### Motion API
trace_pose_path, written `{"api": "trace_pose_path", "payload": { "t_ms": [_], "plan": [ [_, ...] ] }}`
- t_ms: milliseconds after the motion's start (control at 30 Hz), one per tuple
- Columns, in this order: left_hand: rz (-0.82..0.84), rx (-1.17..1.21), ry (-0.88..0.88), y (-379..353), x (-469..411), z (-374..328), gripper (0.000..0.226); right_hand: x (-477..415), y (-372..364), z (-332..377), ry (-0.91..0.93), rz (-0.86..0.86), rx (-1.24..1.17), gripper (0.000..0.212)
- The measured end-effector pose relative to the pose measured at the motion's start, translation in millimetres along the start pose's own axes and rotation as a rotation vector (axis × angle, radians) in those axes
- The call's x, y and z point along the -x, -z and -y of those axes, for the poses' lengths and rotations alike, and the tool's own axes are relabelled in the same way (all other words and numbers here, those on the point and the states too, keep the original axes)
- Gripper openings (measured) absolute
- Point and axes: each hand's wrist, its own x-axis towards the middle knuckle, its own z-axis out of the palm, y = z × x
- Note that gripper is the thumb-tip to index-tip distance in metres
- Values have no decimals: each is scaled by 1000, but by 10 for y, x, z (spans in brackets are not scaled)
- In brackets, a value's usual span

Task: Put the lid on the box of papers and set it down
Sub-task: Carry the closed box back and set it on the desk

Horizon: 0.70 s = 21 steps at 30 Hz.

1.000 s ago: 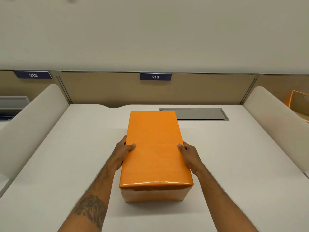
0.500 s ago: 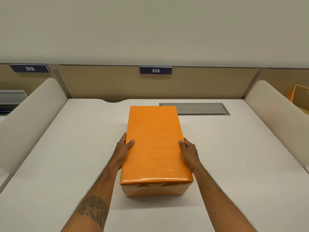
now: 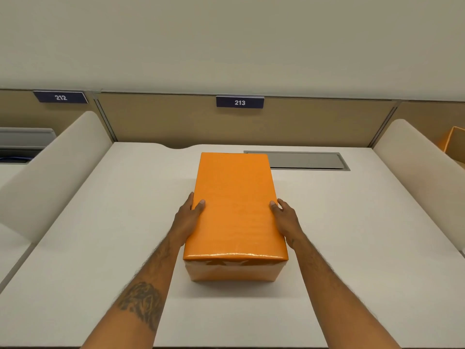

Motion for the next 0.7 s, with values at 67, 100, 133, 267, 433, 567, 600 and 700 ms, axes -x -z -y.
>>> {"api": "trace_pose_path", "payload": {
  "t_ms": [67, 100, 133, 267, 433, 567, 600, 700],
  "plan": [
    [0, -51, 17, -10, 32, -1, 73, 25, 35, -14, 2, 20, -15, 70],
    [2, -78, 31, -12, 45, 0, 74, 40, 48, -28, 2, 30, -29, 71],
    [4, -104, 46, -13, 59, 3, 77, 53, 61, -47, 2, 45, -43, 71],
    [25, -186, 59, -39, 140, 47, 85, 108, 68, -147, -4, 125, -108, 72],
    [-21, -211, 85, -54, 204, 69, 91, 155, 13, -214, -15, 164, -260, 68],
    [-60, -242, 88, 39, 223, 53, 95, 139, -81, -136, 28, 177, -239, 66],
    [-72, -244, 85, 122, 234, 62, 96, 155, -150, -84, 41, 182, -233, 64],
    [-84, -262, 78, 315, 230, 45, 97, 177, -296, 41, 56, 185, -232, 63]
  ]
}}
